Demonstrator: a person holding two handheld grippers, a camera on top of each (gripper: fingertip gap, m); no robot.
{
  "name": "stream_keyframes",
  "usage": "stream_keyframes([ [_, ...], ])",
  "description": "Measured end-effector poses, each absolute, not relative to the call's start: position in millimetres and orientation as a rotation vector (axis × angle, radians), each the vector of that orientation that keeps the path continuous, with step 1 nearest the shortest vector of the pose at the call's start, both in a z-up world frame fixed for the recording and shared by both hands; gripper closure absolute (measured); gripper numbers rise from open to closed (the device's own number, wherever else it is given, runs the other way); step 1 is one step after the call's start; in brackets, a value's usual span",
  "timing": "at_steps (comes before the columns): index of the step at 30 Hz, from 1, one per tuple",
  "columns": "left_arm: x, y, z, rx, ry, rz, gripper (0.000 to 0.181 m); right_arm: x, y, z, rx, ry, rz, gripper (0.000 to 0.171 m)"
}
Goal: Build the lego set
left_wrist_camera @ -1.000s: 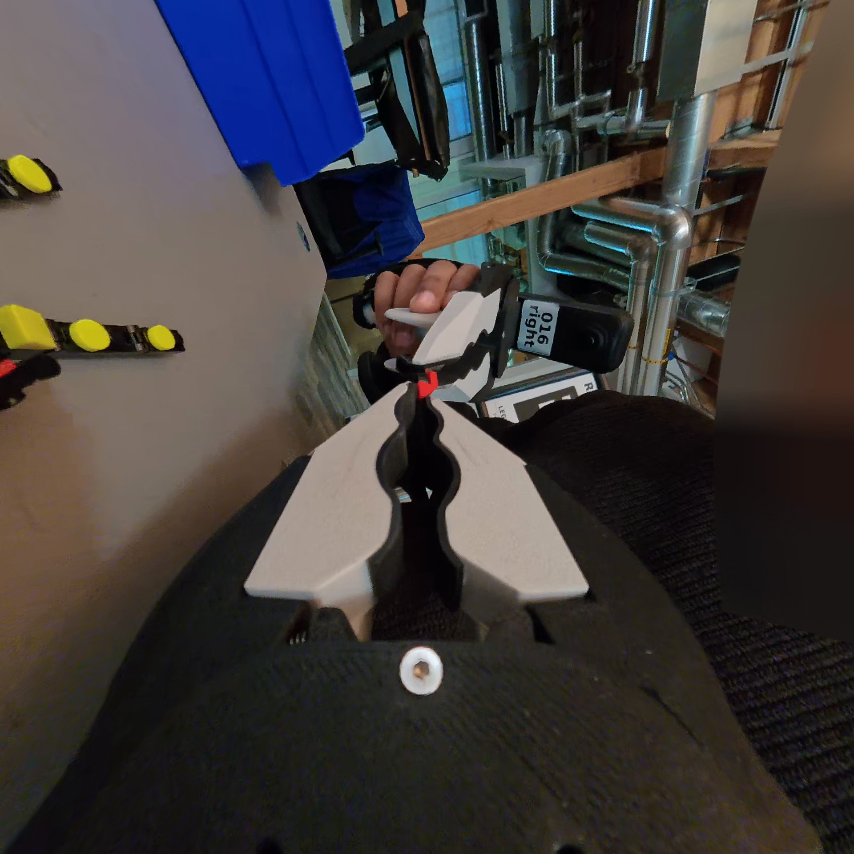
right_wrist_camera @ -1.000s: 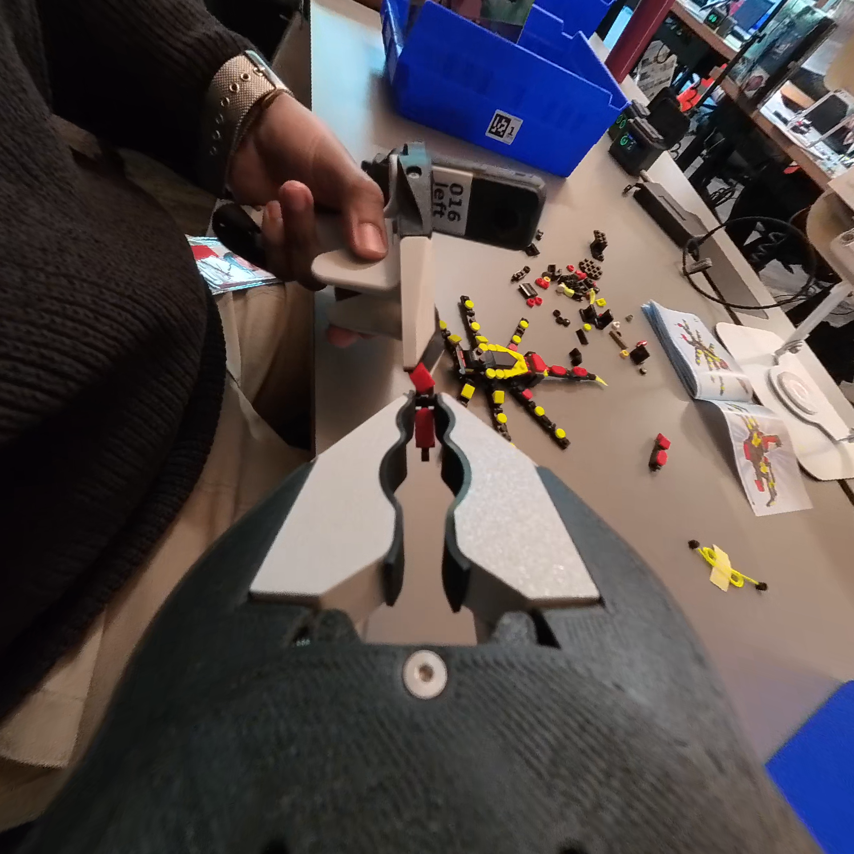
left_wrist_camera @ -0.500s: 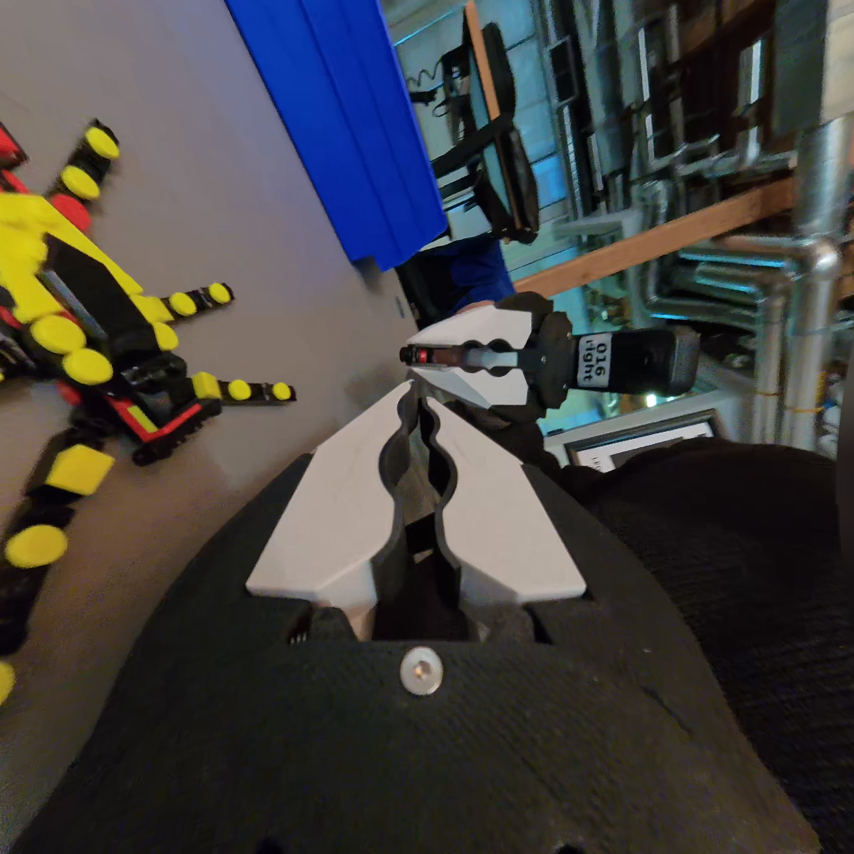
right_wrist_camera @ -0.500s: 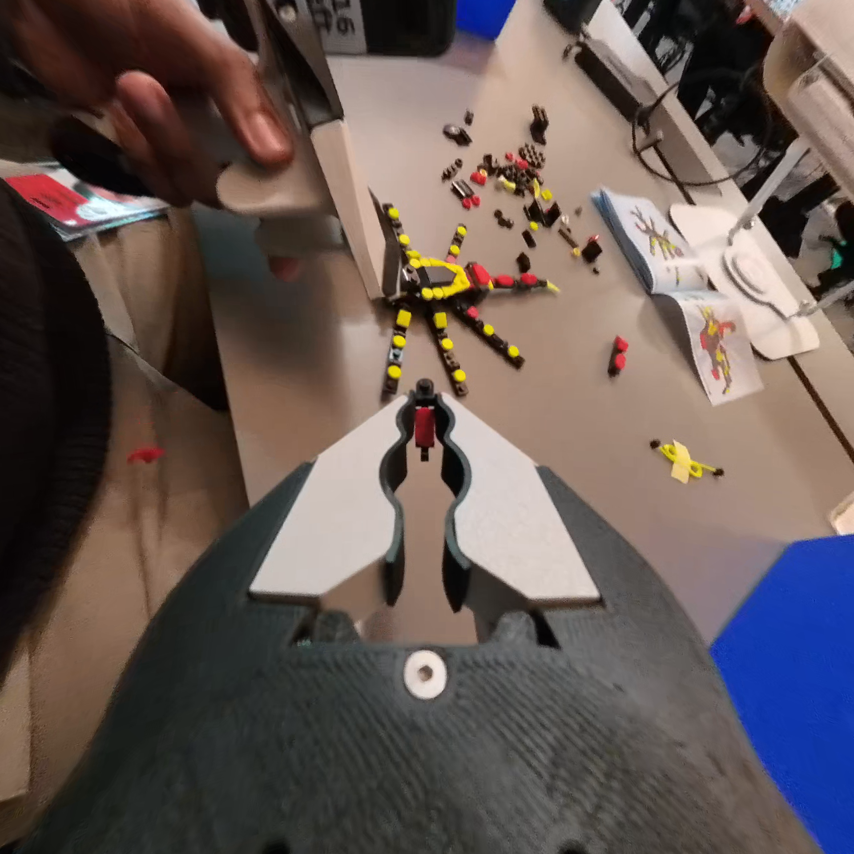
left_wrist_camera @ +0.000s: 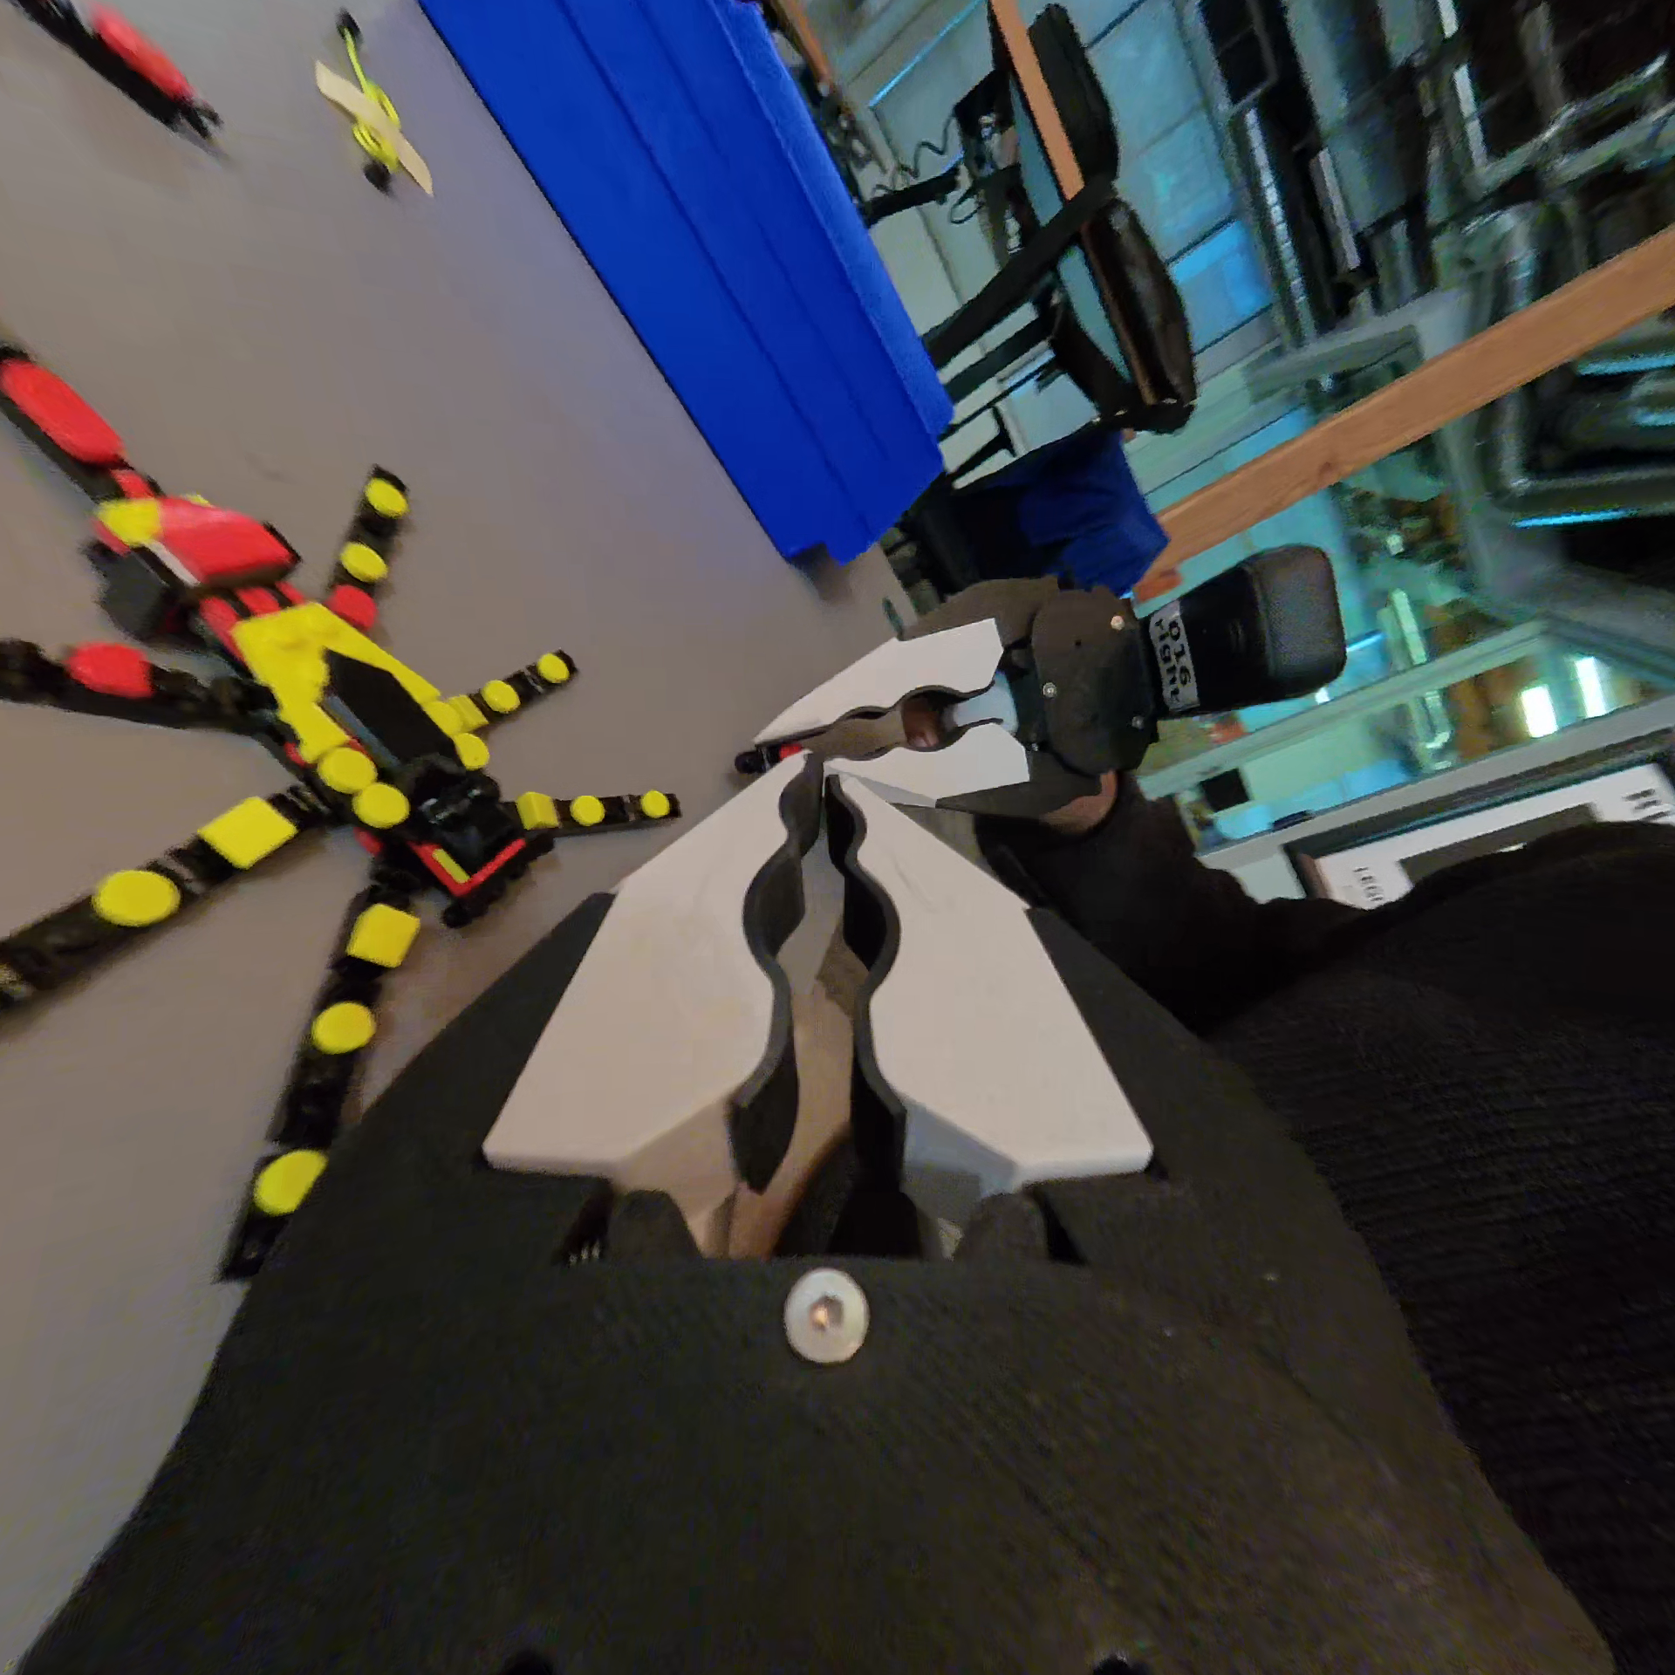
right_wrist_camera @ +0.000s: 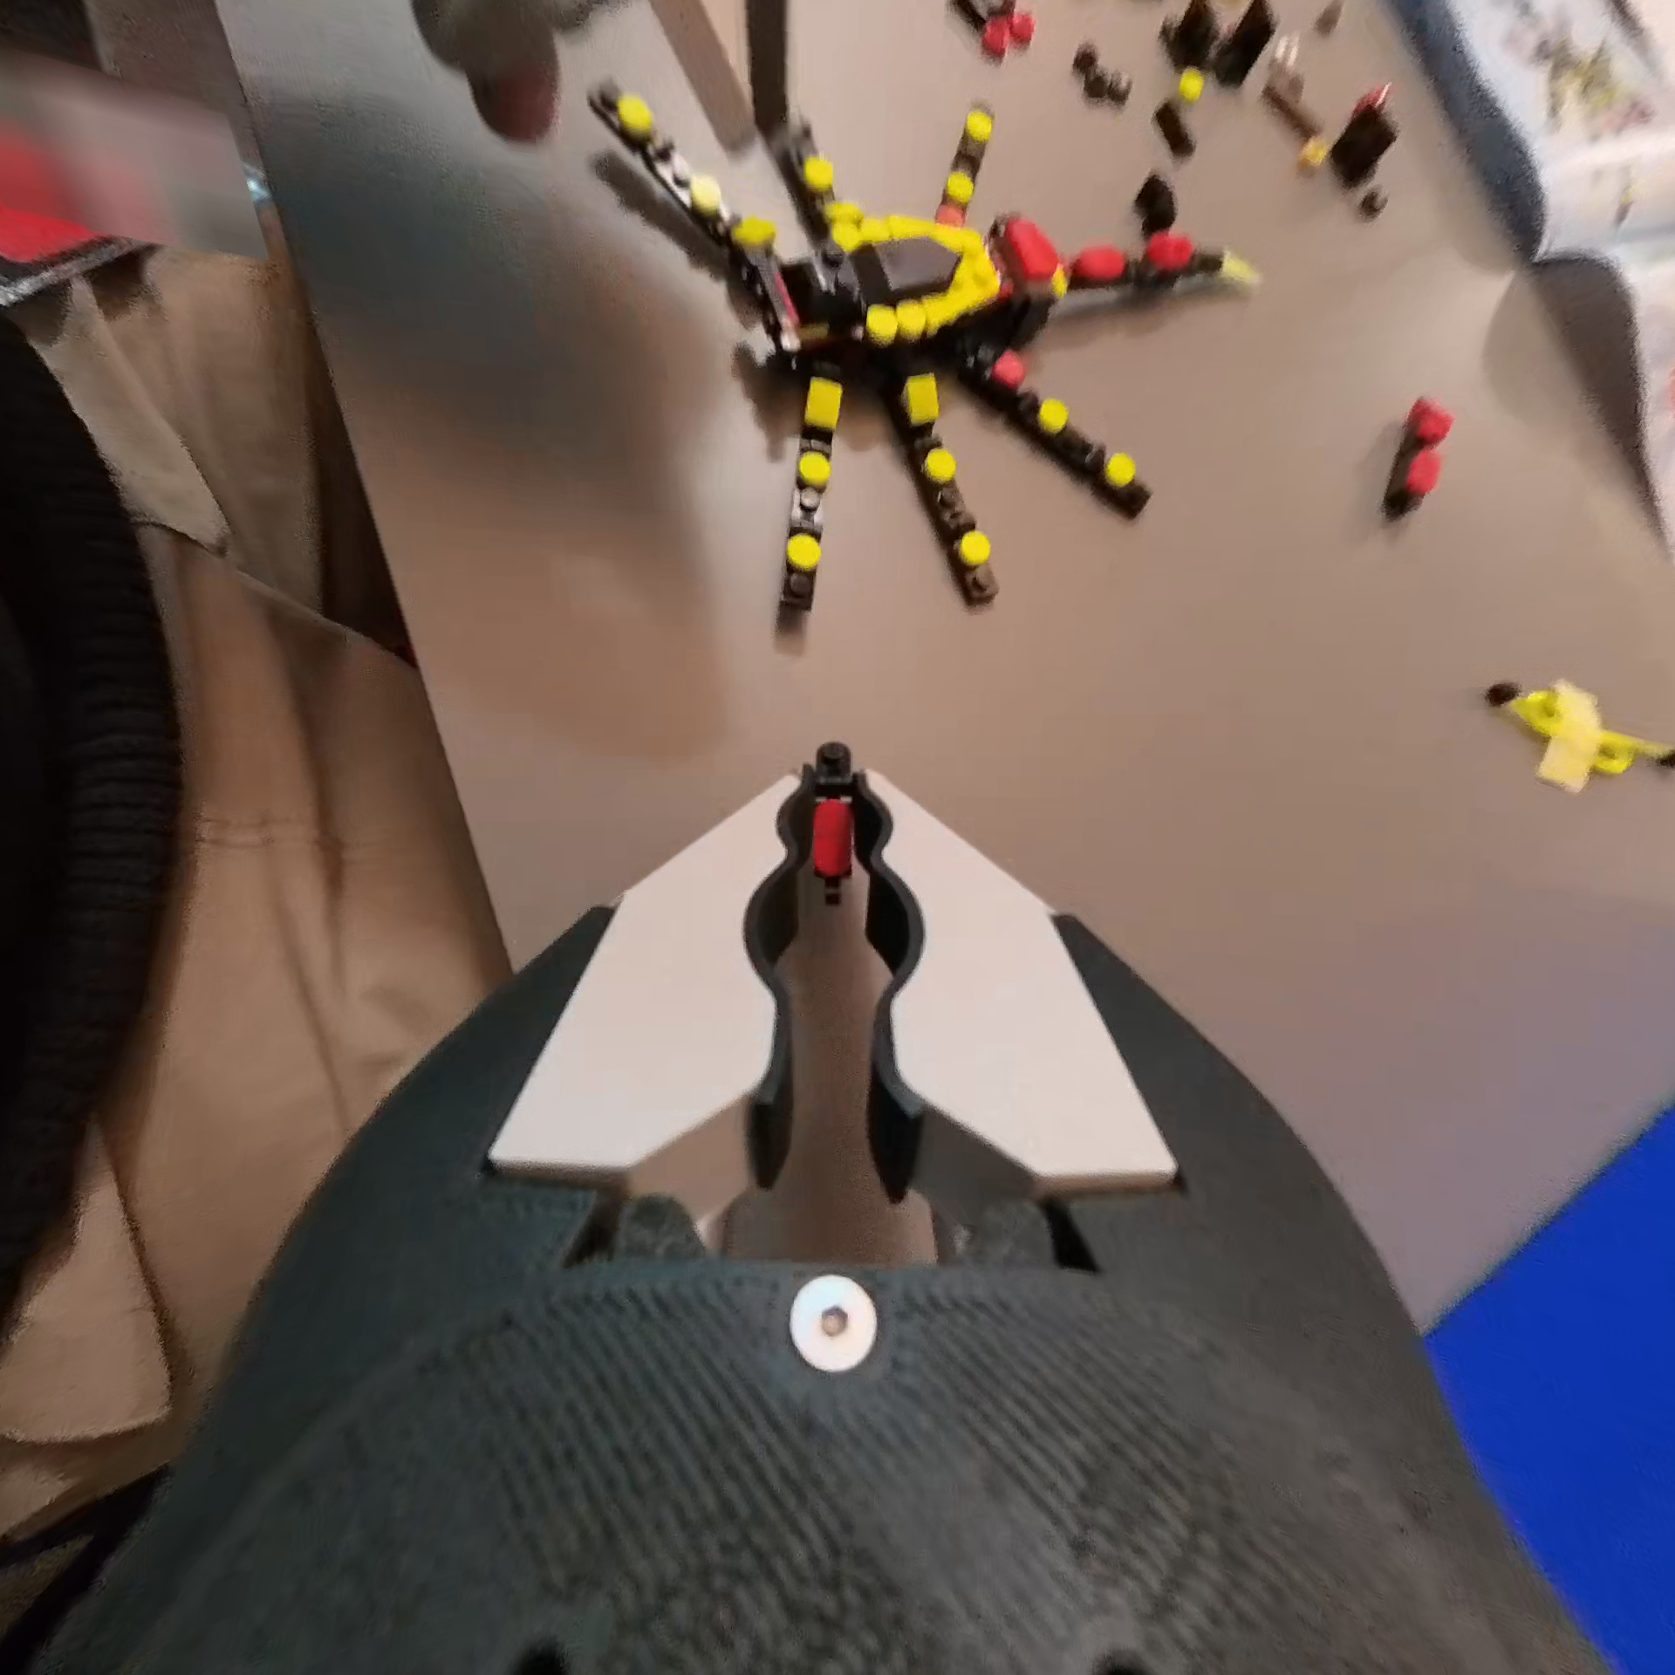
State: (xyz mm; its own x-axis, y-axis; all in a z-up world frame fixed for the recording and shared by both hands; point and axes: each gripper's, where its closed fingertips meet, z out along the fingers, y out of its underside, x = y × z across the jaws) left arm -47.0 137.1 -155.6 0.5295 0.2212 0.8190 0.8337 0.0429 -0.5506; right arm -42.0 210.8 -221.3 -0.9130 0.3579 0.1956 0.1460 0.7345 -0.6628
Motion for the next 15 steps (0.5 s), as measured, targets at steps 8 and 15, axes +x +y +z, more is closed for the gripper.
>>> stream_keyframes([
  [8, -50, 114, -152, -1.567, -0.938, -0.394, 0.181, -50, 220, -235, -0.677, -2.671, 0.999, 0.161],
  [15, -50, 103, -133, -1.448, -0.914, -0.373, 0.181, -49, 214, -203, -0.656, -2.527, 1.142, 0.141],
])
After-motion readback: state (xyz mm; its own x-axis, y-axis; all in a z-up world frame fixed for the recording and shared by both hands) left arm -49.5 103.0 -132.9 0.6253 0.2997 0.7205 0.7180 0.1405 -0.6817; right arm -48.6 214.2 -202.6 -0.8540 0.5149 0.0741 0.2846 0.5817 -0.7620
